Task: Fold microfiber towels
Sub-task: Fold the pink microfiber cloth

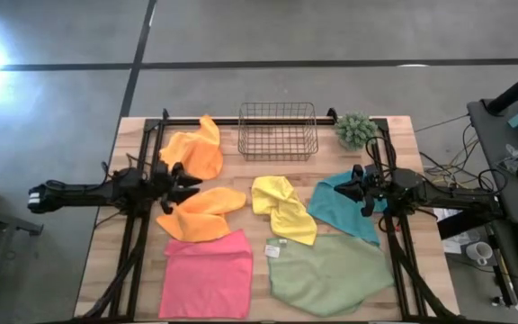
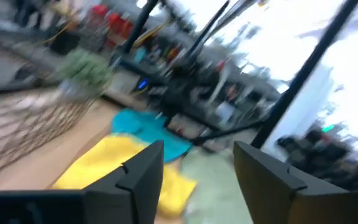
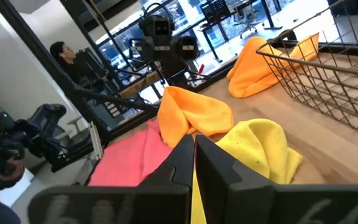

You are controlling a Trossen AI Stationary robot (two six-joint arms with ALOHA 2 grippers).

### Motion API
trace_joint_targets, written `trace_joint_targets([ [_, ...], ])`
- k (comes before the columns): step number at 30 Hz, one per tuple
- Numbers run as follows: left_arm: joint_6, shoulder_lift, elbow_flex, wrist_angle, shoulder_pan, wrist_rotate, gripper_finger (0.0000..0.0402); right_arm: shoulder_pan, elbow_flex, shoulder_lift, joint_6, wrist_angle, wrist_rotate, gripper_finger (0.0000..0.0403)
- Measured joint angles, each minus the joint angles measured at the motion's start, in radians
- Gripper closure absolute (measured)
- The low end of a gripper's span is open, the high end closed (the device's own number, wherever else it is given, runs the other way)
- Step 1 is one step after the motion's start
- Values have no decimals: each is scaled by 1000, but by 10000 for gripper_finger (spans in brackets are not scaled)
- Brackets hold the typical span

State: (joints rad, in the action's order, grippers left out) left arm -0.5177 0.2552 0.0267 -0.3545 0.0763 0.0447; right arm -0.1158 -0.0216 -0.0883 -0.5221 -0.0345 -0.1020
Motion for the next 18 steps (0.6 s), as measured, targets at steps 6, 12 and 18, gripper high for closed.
trace_joint_targets([
  [6,0,37,118,-77,0,43,217,0,0,0,-5,-1,0,394],
  [12,147,131,410,228,-1,147,217,0,0,0,-236,-21,1,394],
  [18,237,268,741,837,-4,144,217,0,0,0,-285,-32,-1,394],
])
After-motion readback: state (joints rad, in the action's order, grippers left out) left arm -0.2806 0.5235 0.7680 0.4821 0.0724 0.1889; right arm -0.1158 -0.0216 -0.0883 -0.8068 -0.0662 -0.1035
